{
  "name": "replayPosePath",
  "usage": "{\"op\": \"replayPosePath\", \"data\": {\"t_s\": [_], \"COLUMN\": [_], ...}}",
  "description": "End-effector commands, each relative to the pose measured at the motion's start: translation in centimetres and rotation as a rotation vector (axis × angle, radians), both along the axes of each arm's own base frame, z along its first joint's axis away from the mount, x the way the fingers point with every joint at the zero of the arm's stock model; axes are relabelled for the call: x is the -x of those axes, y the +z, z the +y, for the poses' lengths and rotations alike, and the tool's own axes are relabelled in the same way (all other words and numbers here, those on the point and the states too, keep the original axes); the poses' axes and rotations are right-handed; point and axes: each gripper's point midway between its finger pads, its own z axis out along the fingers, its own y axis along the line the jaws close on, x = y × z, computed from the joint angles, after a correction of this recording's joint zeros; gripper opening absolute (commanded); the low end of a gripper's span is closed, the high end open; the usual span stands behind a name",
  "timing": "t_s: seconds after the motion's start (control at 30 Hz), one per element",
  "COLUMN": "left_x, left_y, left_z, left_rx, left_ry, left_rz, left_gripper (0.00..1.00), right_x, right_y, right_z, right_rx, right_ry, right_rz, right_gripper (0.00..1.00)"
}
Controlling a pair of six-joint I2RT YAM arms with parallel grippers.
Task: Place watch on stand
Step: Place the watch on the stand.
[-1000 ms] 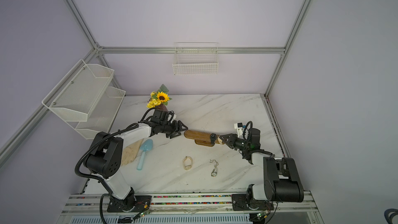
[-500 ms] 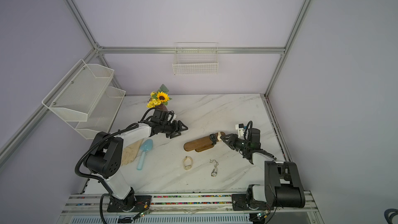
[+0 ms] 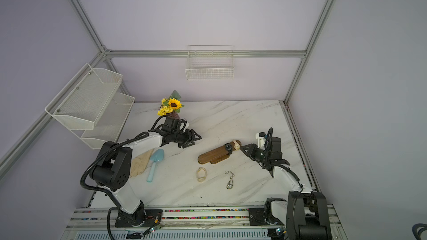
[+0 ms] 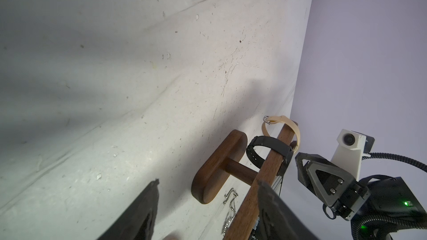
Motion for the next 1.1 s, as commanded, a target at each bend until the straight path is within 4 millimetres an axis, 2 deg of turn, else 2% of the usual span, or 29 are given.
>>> {"op": "replayPosePath", "data": {"t_s": [0.0,0.17,0.33,0.47,0.6,0.73,0.97,1.07], "left_x": [0.3,0.7,1.6,1.9,3.0,6.1,11.4,12.6], "left_y": [4.1,5.2,5.3,5.9,8.4,9.4,7.2,5.2], "left_z": [-1.4,-2.6,-3.7,-3.5,-4.2,-5.5,-7.5,-8.1], "left_rx": [0.004,-0.036,-0.032,-0.058,-0.039,-0.063,-0.087,-0.123], "left_ry": [-0.053,-0.103,-0.141,-0.143,-0.174,-0.256,-0.402,-0.439], "left_rz": [-0.108,-0.147,-0.14,-0.155,-0.204,-0.227,-0.166,-0.118], "left_gripper": [0.67,0.67,0.66,0.65,0.5,0.43,0.4,0.4], "right_x": [0.3,-0.3,-1.0,-0.6,0.3,0.6,0.0,-0.6], "right_y": [-1.0,-1.2,-0.9,-1.7,-2.6,-3.5,-4.7,-4.6], "right_z": [-0.4,1.1,1.9,1.9,1.9,1.7,2.0,1.9], "right_rx": [0.111,0.244,0.282,0.289,0.297,0.31,0.292,0.3], "right_ry": [-0.015,0.013,0.03,0.046,0.058,0.048,0.045,0.029], "right_rz": [0.018,0.0,-0.012,0.007,0.026,0.046,0.07,0.064], "right_gripper": [0.26,0.25,0.16,0.07,0.01,0.0,0.0,0.0]}}
